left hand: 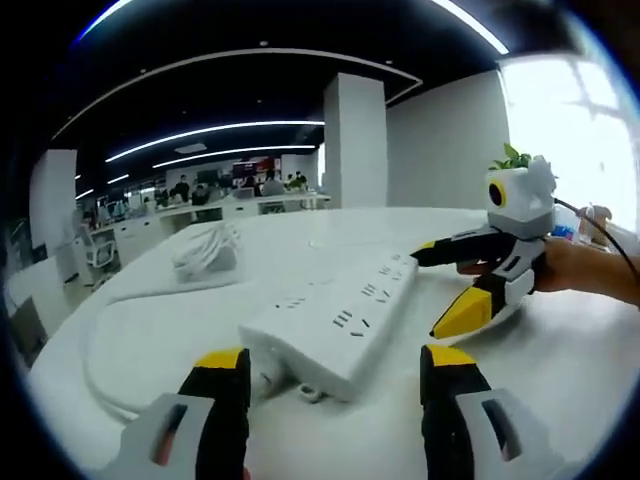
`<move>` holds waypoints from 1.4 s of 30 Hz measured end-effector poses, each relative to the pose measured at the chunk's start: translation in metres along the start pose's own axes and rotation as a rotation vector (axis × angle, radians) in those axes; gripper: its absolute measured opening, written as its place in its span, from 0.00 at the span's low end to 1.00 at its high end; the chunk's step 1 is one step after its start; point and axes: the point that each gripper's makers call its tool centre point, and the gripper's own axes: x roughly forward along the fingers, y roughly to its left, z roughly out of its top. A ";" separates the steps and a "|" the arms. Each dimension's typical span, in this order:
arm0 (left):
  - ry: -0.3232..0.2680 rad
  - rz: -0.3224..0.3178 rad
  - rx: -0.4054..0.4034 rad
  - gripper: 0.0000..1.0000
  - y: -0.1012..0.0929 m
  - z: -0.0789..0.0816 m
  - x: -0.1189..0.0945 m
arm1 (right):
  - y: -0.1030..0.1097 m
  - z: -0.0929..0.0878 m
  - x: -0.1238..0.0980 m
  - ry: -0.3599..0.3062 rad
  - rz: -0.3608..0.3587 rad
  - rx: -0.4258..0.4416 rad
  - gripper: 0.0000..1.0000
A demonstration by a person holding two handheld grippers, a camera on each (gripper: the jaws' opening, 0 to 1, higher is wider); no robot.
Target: Straighten the power strip on the desk, plug the charger into it
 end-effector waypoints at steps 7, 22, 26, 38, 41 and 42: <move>0.004 -0.009 0.008 0.68 -0.003 -0.002 0.002 | -0.001 -0.002 0.001 0.021 0.029 -0.013 0.92; 0.010 -0.013 0.018 0.67 -0.004 -0.003 0.005 | -0.012 -0.006 0.005 0.031 0.039 -0.058 0.83; 0.010 -0.009 0.016 0.65 -0.003 -0.003 0.005 | -0.013 -0.007 0.005 0.038 0.033 -0.078 0.79; 0.027 0.013 0.056 0.54 0.011 -0.002 0.008 | -0.024 -0.006 0.003 0.017 -0.021 -0.078 0.63; 0.027 0.018 0.061 0.54 0.012 -0.002 0.008 | -0.025 -0.005 0.003 0.018 -0.026 -0.081 0.61; 0.027 0.019 0.062 0.54 0.012 -0.002 0.008 | -0.026 -0.005 0.003 0.020 -0.028 -0.081 0.61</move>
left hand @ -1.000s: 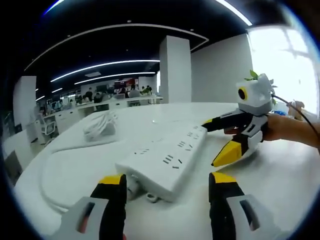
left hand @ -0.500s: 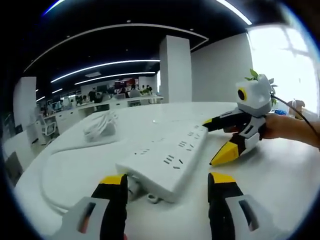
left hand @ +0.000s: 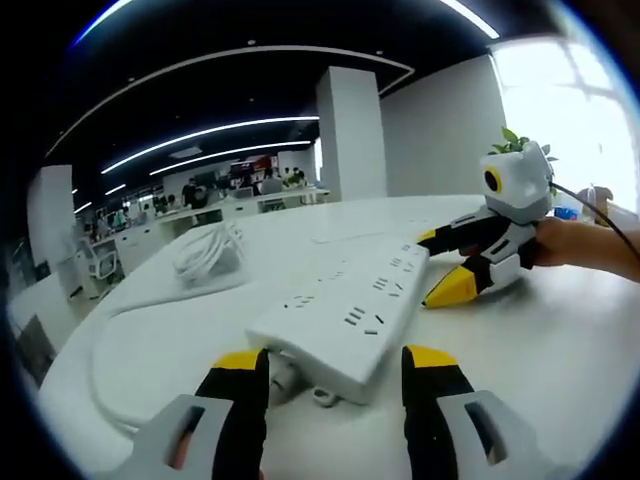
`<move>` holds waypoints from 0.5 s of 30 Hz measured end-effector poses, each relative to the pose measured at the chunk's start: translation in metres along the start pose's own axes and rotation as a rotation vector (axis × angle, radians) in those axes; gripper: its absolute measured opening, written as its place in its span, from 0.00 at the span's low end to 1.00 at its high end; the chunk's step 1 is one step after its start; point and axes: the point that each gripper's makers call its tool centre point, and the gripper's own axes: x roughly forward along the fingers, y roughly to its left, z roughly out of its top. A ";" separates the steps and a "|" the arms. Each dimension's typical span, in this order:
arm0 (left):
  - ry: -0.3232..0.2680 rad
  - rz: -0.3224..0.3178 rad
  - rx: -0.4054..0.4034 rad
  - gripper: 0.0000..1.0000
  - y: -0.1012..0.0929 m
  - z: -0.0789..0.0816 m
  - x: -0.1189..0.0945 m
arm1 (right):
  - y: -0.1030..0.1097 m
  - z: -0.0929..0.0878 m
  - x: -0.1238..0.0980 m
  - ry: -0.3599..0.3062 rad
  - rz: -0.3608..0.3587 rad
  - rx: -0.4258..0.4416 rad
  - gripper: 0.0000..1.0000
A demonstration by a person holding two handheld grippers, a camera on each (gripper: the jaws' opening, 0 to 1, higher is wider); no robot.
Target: Straighten the power strip on the desk, plug the charger into it
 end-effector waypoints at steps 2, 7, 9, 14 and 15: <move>-0.002 0.001 -0.004 0.54 0.000 0.000 0.000 | -0.001 0.001 0.000 0.000 -0.006 0.007 0.60; -0.005 0.005 -0.014 0.52 0.002 0.001 0.000 | -0.003 0.001 0.000 -0.005 -0.016 0.020 0.57; -0.007 0.005 -0.018 0.51 0.003 0.001 0.000 | -0.004 0.002 0.001 -0.005 -0.020 0.028 0.57; -0.014 0.005 -0.034 0.51 0.004 0.003 0.001 | -0.003 0.002 0.001 -0.003 -0.027 0.041 0.58; -0.015 0.006 -0.035 0.51 0.005 0.003 0.001 | -0.003 0.002 0.001 -0.003 -0.028 0.045 0.58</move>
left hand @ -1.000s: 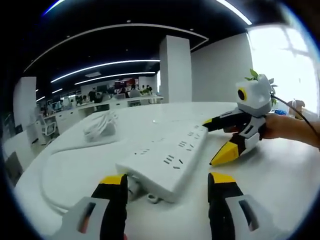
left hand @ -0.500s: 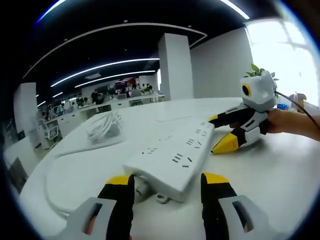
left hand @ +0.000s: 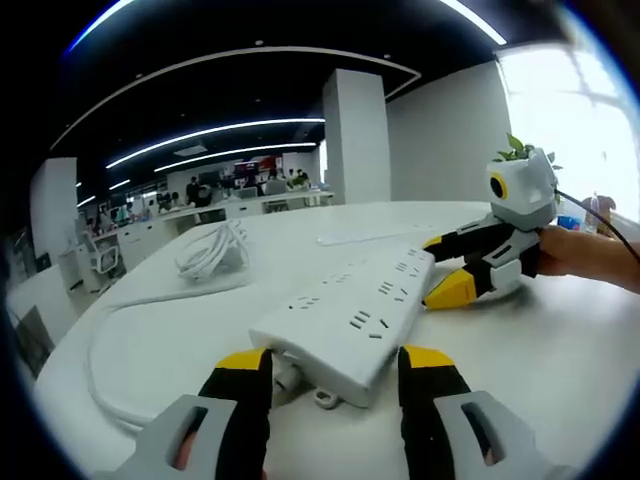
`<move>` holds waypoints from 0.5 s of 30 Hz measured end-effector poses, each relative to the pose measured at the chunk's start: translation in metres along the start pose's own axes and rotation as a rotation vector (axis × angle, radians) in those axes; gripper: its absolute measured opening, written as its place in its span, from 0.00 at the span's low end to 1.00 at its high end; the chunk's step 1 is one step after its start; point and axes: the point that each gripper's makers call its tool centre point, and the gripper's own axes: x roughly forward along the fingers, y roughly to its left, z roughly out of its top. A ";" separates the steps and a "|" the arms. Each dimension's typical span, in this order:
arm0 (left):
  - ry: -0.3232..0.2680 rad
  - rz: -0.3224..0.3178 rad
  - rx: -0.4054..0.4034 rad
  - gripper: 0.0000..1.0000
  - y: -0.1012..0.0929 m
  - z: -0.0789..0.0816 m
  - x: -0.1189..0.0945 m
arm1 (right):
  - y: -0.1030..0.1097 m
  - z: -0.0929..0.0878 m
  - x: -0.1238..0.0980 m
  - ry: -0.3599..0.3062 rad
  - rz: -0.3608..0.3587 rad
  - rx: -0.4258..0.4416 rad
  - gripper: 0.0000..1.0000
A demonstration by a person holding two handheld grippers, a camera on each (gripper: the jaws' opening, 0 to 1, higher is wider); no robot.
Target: Straighten the power strip on the desk, plug the charger into it
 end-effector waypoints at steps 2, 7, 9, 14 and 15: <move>-0.001 0.000 0.002 0.51 0.000 0.000 0.000 | 0.001 0.000 0.000 0.001 -0.004 0.002 0.58; -0.003 -0.003 0.007 0.51 0.000 0.000 0.001 | 0.000 -0.001 -0.001 -0.001 -0.017 0.010 0.58; -0.003 -0.003 0.011 0.51 0.000 0.000 0.001 | 0.000 -0.001 -0.002 0.000 -0.022 0.013 0.58; -0.005 -0.011 0.019 0.50 -0.001 0.000 0.001 | 0.000 -0.001 -0.004 0.001 -0.033 0.024 0.57; -0.005 -0.013 0.020 0.50 -0.002 0.000 0.001 | 0.000 -0.002 -0.005 0.001 -0.036 0.028 0.57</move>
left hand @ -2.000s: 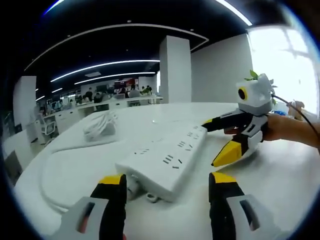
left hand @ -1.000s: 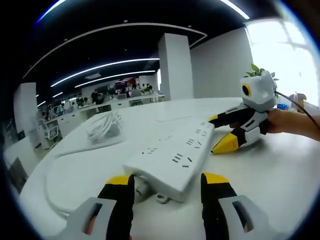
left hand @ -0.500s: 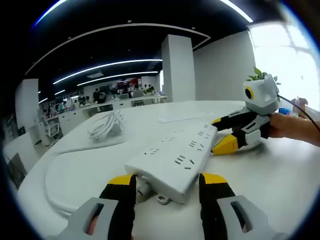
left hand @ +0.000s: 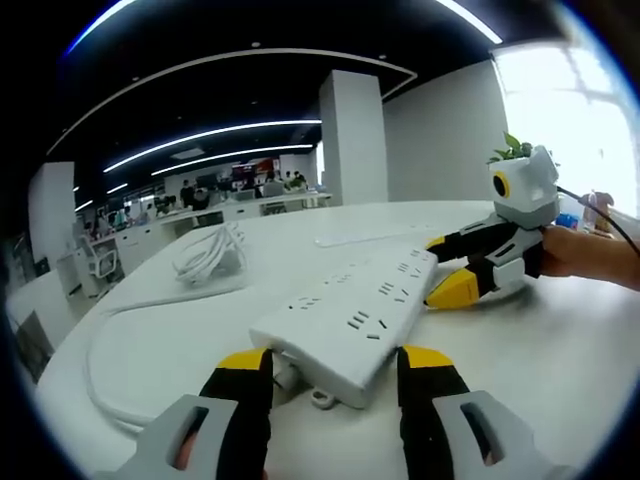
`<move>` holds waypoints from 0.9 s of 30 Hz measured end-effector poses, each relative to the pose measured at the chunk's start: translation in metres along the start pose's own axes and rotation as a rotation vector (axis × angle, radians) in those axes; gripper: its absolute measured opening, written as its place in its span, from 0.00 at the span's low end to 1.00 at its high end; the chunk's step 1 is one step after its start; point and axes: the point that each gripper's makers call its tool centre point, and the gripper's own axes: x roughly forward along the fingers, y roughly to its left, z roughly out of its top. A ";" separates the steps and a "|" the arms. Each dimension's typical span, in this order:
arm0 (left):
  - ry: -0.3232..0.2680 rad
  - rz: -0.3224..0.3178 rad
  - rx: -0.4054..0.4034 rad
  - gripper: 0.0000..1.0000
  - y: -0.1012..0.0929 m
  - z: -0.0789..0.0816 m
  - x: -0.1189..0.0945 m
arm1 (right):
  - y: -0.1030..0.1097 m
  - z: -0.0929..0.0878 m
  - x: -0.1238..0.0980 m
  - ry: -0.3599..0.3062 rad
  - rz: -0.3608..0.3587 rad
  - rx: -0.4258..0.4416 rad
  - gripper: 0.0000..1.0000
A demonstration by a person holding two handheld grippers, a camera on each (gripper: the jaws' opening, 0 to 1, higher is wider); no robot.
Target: Straighten the power strip on the desk, plug the charger into it
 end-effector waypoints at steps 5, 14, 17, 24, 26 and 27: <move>0.000 -0.009 0.007 0.50 -0.001 0.000 0.000 | 0.000 -0.001 -0.002 0.001 -0.016 0.010 0.57; -0.001 -0.027 0.024 0.49 -0.003 0.001 0.000 | 0.000 -0.002 -0.008 -0.007 -0.046 0.045 0.56; 0.002 -0.031 0.027 0.49 -0.004 0.001 0.001 | 0.000 -0.003 -0.010 -0.010 -0.058 0.051 0.56; 0.006 -0.050 0.037 0.48 -0.006 0.002 0.002 | 0.001 -0.005 -0.015 -0.004 -0.080 0.063 0.56; 0.009 -0.059 0.039 0.48 -0.007 0.003 0.003 | 0.000 -0.005 -0.017 -0.007 -0.088 0.073 0.56; 0.009 -0.061 0.040 0.48 -0.007 0.003 0.004 | 0.000 -0.006 -0.018 -0.008 -0.092 0.076 0.56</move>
